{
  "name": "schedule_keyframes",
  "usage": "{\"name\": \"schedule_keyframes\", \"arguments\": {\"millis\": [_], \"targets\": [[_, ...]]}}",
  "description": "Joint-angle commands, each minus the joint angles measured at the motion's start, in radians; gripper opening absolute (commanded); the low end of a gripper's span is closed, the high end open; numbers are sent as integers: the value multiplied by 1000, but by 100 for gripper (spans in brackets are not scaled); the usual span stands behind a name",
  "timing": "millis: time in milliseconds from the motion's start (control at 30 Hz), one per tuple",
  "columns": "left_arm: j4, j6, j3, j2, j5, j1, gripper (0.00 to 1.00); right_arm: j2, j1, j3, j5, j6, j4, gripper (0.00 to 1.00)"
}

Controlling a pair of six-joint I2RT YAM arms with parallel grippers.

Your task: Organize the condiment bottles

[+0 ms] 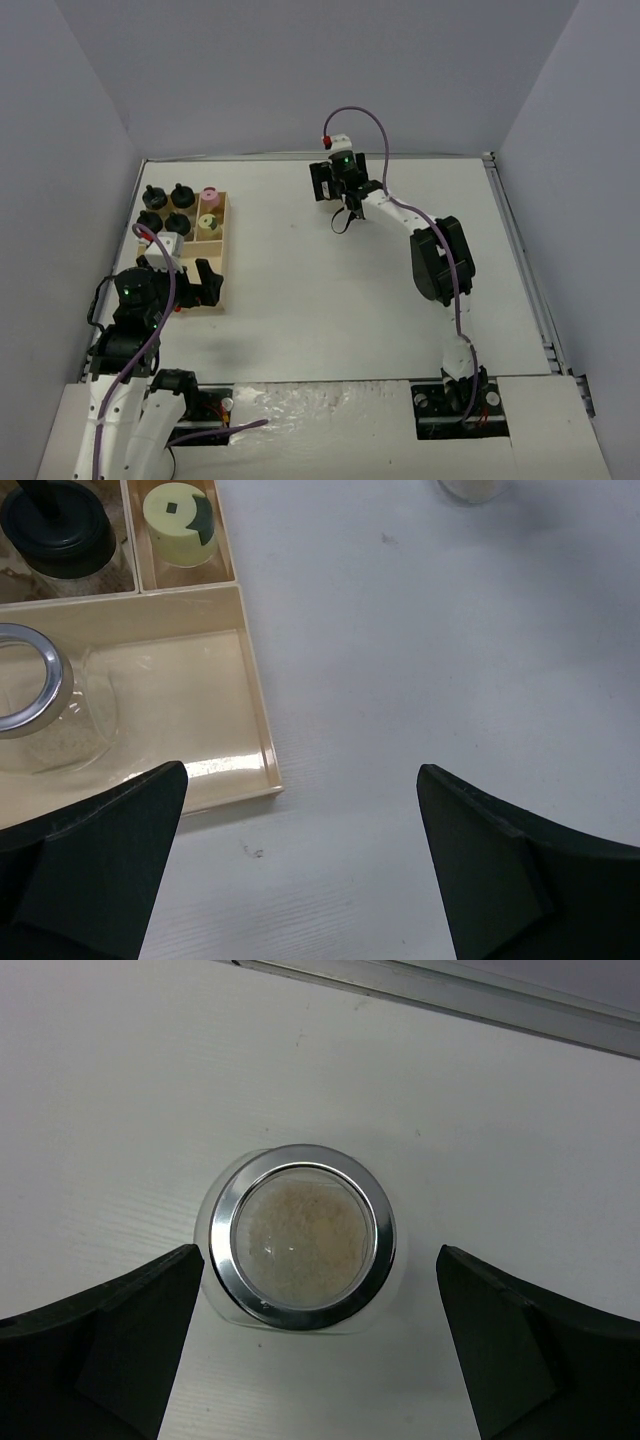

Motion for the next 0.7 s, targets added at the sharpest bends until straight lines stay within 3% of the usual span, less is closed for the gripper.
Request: {"name": "schedule_keyframes", "arguments": {"millis": [0, 167, 300, 467, 567, 667], "targets": [[65, -2, 37, 18, -14, -7, 97, 8, -11, 66, 20, -12, 147, 100], [66, 5, 37, 23, 2, -12, 97, 47, -19, 73, 0, 15, 153, 92], [65, 6, 38, 33, 5, -14, 97, 40, -23, 43, -18, 25, 167, 73], [69, 11, 37, 41, 15, -14, 97, -48, -18, -67, -86, 12, 210, 31], [69, 13, 37, 45, 17, -14, 97, -154, 0, -182, -150, -31, 212, 19], [71, 15, 38, 49, 22, -15, 97, -242, 18, -254, -263, -98, 191, 13]]}}
